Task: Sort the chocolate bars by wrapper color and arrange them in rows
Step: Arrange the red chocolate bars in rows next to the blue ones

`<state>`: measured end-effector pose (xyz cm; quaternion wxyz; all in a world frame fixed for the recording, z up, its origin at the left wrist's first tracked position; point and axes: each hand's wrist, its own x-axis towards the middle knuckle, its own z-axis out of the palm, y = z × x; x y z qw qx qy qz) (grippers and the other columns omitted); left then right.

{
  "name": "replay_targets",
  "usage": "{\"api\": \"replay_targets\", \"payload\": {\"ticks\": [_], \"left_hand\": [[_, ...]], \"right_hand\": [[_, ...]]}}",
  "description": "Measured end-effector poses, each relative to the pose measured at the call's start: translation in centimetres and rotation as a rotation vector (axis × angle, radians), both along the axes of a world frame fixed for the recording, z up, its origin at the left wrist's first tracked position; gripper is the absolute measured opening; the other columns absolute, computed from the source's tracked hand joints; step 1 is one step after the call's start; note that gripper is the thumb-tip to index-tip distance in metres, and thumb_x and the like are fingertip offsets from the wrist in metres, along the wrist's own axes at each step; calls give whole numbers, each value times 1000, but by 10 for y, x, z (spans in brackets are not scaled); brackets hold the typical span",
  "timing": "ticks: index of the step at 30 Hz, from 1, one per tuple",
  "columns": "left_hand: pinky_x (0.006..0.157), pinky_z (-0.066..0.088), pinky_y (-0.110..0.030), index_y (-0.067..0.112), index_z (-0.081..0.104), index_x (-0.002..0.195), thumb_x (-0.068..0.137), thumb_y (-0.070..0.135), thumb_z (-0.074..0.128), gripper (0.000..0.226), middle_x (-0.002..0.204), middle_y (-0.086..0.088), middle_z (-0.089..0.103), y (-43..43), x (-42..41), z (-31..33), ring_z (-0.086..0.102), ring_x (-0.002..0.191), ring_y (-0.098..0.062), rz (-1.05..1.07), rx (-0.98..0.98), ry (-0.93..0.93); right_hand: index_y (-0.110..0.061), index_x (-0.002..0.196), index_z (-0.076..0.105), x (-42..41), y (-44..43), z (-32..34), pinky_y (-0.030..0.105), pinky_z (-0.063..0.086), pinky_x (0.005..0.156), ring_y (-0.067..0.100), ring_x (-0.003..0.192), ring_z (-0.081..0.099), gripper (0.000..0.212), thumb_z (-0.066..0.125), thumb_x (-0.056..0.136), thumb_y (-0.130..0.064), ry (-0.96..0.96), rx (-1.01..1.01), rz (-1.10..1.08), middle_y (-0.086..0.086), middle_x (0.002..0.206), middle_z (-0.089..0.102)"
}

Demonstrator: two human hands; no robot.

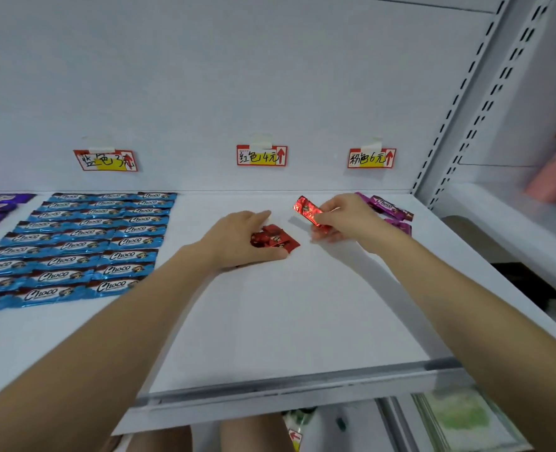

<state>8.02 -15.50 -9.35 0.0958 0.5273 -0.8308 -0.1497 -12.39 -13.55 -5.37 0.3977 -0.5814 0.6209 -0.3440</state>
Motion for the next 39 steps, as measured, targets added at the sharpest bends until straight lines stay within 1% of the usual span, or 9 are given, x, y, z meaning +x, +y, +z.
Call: {"api": "replay_targets", "payload": {"ticks": [6,11,15,21,26,28,34,37,39], "left_hand": [[89,34,-29,30,42,139,55,82,14,103,116,-3,48,13,-4,-2,42,108,-21,-27,-183,-74],[68,35,-27,10,56,111,90,52,50,47,97,-4,47,29,-15,-3,46,85,-19,78,-217,-14],[69,39,-30,5,51,102,93,39,51,36,116,-6,47,36,-22,3,54,93,-26,76,-187,-26],[66,38,-27,6,51,103,87,24,59,26,89,-4,51,32,-35,26,49,81,-20,92,24,-34],[47,39,-21,4,57,80,75,15,68,17,67,-7,55,50,-33,42,51,53,-18,233,225,20],[44,39,-20,3,58,78,77,19,70,20,65,-7,57,65,-26,44,51,50,-17,277,247,174],[39,34,-17,6,66,73,89,20,60,22,84,-12,64,142,-14,54,44,46,-8,382,515,1431],[37,35,-16,11,70,55,83,23,62,32,74,-8,61,175,-13,60,44,43,-6,394,470,1632],[37,36,-17,11,68,64,76,19,67,15,66,-8,56,189,-14,62,45,43,-7,398,379,1592]], "right_hand": [[-14,83,54,-2,20,4,21,49,54,10,58,66,8,56,89,-8,-120,-94,-19,3,75,68],[-12,89,53,-6,37,6,22,49,56,14,65,66,4,56,89,-9,-95,-108,9,5,79,67],[-13,90,52,-9,52,7,22,48,53,13,59,63,2,54,92,-14,-100,-81,16,7,78,68],[-16,84,55,-18,81,15,21,45,51,11,57,56,10,51,93,-18,-264,-123,-40,4,76,59],[-15,87,59,-23,107,24,20,51,61,12,71,58,16,59,85,1,-346,-266,-31,0,82,59],[-16,88,60,-20,117,25,19,53,65,12,71,58,23,60,82,6,-382,-335,-25,1,84,60],[-21,86,60,4,142,24,27,54,71,6,67,58,28,62,80,7,-386,-453,90,-10,75,62],[-25,85,58,23,151,21,32,51,70,5,65,57,33,61,79,8,-326,-470,131,-14,73,64],[-26,88,55,33,154,21,29,49,67,4,66,57,36,61,80,8,-308,-467,182,-11,76,64]]}}
